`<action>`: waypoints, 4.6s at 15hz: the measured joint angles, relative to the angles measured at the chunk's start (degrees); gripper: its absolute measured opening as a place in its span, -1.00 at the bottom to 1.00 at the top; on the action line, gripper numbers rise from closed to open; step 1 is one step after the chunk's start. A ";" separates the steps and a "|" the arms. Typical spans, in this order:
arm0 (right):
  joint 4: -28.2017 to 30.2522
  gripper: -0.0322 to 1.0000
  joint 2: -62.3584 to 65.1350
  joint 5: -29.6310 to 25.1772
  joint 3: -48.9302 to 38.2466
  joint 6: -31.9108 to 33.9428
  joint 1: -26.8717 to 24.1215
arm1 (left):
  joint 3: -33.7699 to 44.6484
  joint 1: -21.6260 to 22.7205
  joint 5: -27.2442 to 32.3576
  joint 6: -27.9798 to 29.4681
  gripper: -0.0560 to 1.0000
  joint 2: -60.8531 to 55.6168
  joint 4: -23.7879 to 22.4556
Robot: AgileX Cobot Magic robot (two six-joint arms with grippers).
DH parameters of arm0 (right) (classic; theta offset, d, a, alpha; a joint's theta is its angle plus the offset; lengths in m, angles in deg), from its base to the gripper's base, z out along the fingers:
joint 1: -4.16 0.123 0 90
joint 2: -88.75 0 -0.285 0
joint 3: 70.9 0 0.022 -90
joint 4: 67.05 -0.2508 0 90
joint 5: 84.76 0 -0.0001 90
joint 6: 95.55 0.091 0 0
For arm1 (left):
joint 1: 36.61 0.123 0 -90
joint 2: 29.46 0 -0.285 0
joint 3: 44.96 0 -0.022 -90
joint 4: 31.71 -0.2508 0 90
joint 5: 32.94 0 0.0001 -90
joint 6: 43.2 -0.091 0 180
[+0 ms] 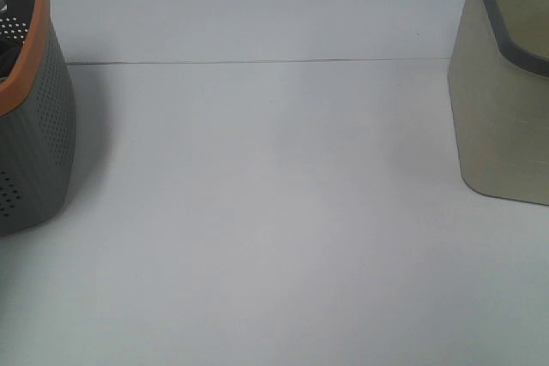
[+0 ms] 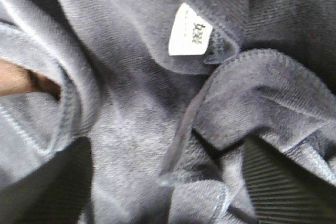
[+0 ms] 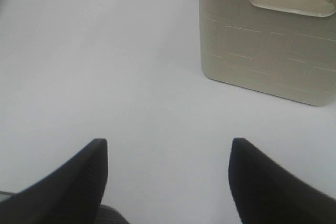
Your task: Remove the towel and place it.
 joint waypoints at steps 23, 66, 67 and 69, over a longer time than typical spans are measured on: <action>0.00 0.35 0.00 0.00 0.00 0.00 0.00 | 0.00 -0.69 2.12 8.88 -0.34 2.52 -0.92; -38.67 0.35 -21.72 24.64 0.97 -26.87 0.00 | -38.04 -12.83 29.39 0.17 -0.89 -25.73 51.85; -42.17 0.35 -24.24 25.61 0.97 -30.65 0.00 | -39.42 -15.93 28.42 0.17 -0.89 -23.89 51.17; -47.33 0.35 -29.28 25.73 1.09 -38.79 0.00 | -41.08 -21.37 27.16 0.17 -0.89 -20.40 49.22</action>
